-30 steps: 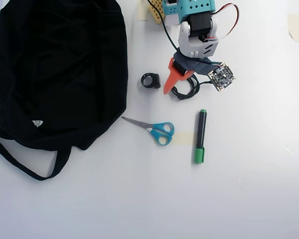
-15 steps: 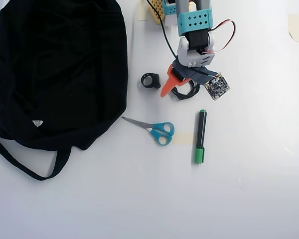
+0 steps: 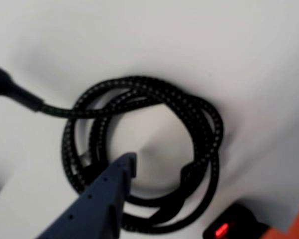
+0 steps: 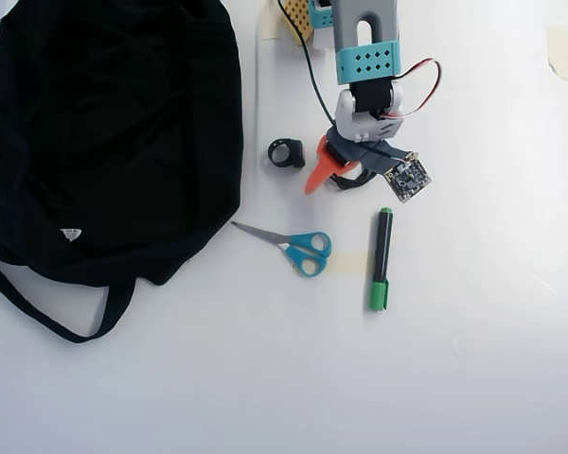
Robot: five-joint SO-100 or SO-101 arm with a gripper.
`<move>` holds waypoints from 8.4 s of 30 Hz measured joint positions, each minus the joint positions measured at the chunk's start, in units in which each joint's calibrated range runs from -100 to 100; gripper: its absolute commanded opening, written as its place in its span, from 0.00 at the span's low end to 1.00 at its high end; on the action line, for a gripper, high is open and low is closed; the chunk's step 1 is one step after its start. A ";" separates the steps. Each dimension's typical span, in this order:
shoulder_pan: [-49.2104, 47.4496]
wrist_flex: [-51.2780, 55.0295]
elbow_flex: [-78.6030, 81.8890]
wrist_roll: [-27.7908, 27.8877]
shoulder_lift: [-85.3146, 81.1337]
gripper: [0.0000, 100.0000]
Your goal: Put the cable into the black bag
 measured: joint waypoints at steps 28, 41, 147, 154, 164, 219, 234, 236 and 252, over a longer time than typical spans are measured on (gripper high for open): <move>0.15 -1.12 -0.16 0.00 2.41 0.42; 0.22 -1.12 -0.16 0.00 2.41 0.22; 12.27 23.70 -26.97 -11.97 -7.97 0.02; 18.44 23.70 -27.52 -14.31 -8.05 0.02; 28.58 20.61 -27.52 -22.47 -8.05 0.02; 14.25 36.07 -18.63 -22.71 -38.44 0.03; 6.10 22.67 18.95 -22.61 -68.91 0.03; 5.51 21.47 25.08 -22.56 -74.06 0.03; 4.78 15.46 56.76 -17.73 -97.05 0.04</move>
